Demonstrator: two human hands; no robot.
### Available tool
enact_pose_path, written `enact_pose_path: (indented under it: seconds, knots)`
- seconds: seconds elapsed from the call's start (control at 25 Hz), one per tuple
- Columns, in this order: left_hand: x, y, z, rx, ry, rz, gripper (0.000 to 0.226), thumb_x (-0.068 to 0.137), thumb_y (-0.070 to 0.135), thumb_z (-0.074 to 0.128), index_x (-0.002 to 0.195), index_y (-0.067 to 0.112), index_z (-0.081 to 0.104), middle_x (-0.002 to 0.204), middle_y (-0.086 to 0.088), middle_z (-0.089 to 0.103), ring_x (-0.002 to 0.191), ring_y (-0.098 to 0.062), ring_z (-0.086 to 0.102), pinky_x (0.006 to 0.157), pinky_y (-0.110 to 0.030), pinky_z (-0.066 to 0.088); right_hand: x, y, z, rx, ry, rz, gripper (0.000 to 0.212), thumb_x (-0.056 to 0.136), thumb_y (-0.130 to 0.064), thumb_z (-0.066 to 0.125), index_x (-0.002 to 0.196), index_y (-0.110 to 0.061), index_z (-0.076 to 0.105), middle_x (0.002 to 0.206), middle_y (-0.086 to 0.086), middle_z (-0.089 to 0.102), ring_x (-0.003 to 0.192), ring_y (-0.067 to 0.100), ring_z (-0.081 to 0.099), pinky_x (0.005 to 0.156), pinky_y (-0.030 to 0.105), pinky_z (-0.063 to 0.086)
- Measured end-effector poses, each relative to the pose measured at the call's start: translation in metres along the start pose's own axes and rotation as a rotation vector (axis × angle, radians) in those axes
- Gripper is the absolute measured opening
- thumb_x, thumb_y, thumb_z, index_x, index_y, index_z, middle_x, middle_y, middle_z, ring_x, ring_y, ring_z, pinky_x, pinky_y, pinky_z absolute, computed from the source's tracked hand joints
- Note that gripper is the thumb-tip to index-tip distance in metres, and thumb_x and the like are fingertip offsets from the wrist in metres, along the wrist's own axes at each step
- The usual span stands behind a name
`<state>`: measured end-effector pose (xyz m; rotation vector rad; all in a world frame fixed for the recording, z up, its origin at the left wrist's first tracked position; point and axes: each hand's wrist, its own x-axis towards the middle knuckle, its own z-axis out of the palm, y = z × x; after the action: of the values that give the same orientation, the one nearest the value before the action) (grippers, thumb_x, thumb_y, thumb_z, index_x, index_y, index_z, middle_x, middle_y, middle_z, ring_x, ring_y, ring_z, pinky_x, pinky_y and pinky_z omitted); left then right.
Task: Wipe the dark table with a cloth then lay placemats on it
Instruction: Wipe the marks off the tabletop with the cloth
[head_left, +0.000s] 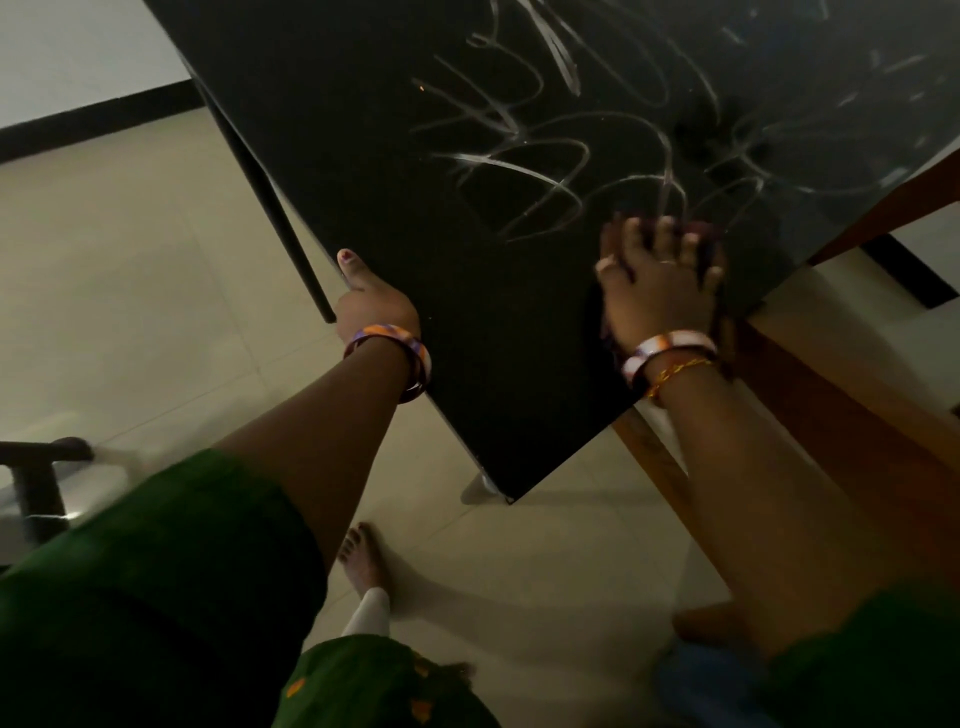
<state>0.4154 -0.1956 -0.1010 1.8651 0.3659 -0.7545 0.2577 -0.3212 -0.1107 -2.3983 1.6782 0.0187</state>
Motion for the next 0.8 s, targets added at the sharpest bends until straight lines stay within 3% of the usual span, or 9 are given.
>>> enact_pose_path:
  seconds: [0.16, 0.28, 0.44, 0.52, 0.68, 0.8]
  knots:
    - [0.000, -0.001, -0.001, 0.015, -0.021, 0.021, 0.055, 0.096, 0.055, 0.015, 0.071, 0.014, 0.043, 0.069, 0.000, 0.044, 0.059, -0.010, 0.041, 0.051, -0.023, 0.030, -0.064, -0.082, 0.034, -0.033, -0.009, -0.428, 0.056, 0.099, -0.043, 0.031, 0.150, -0.031, 0.013, 0.160, 0.002, 0.003, 0.146, 0.027, -0.001, 0.115, 0.051, -0.003]
    - [0.000, -0.002, -0.001, -0.007, -0.017, 0.005, 0.054, 0.096, 0.055, 0.017, 0.093, 0.012, 0.050, 0.076, -0.002, 0.047, 0.066, -0.012, 0.045, 0.059, -0.024, 0.035, -0.027, -0.046, 0.021, -0.060, -0.001, -0.296, 0.055, 0.098, -0.045, 0.029, 0.150, -0.033, 0.014, 0.160, 0.000, 0.005, 0.146, 0.026, 0.001, 0.115, 0.052, -0.004]
    - [0.001, -0.001, -0.002, -0.019, -0.027, -0.004, 0.053, 0.096, 0.055, 0.018, 0.072, 0.013, 0.040, 0.069, 0.000, 0.042, 0.060, -0.009, 0.039, 0.050, -0.022, 0.027, 0.012, 0.020, -0.005, 0.017, -0.031, 0.112, 0.056, 0.100, -0.045, 0.025, 0.151, -0.029, 0.011, 0.160, 0.004, 0.002, 0.146, 0.029, -0.002, 0.115, 0.055, -0.002]
    - [0.001, -0.002, -0.002, -0.020, -0.029, -0.002, 0.052, 0.096, 0.055, 0.018, 0.066, 0.017, 0.035, 0.069, 0.000, 0.042, 0.059, -0.009, 0.039, 0.050, -0.022, 0.027, -0.011, -0.004, 0.002, 0.009, 0.006, 0.047, 0.056, 0.100, -0.044, 0.027, 0.151, -0.028, 0.012, 0.160, 0.006, 0.003, 0.146, 0.031, 0.000, 0.116, 0.055, 0.000]
    - [-0.001, -0.002, -0.004, -0.016, -0.037, 0.019, 0.054, 0.097, 0.054, 0.017, 0.066, 0.015, 0.038, 0.068, -0.001, 0.043, 0.060, -0.011, 0.042, 0.051, -0.024, 0.031, -0.059, -0.094, 0.037, -0.008, 0.006, -0.353, 0.056, 0.099, -0.042, 0.030, 0.150, -0.031, 0.012, 0.160, 0.003, 0.004, 0.146, 0.028, 0.000, 0.115, 0.051, -0.003]
    - [-0.002, -0.002, -0.004, -0.019, -0.041, 0.023, 0.054, 0.097, 0.053, 0.017, 0.067, 0.013, 0.038, 0.068, -0.001, 0.044, 0.061, -0.011, 0.043, 0.052, -0.023, 0.030, -0.012, -0.090, 0.023, -0.038, -0.041, -0.310, 0.055, 0.099, -0.044, 0.028, 0.150, -0.033, 0.013, 0.160, 0.001, 0.004, 0.146, 0.027, 0.000, 0.115, 0.053, -0.004]
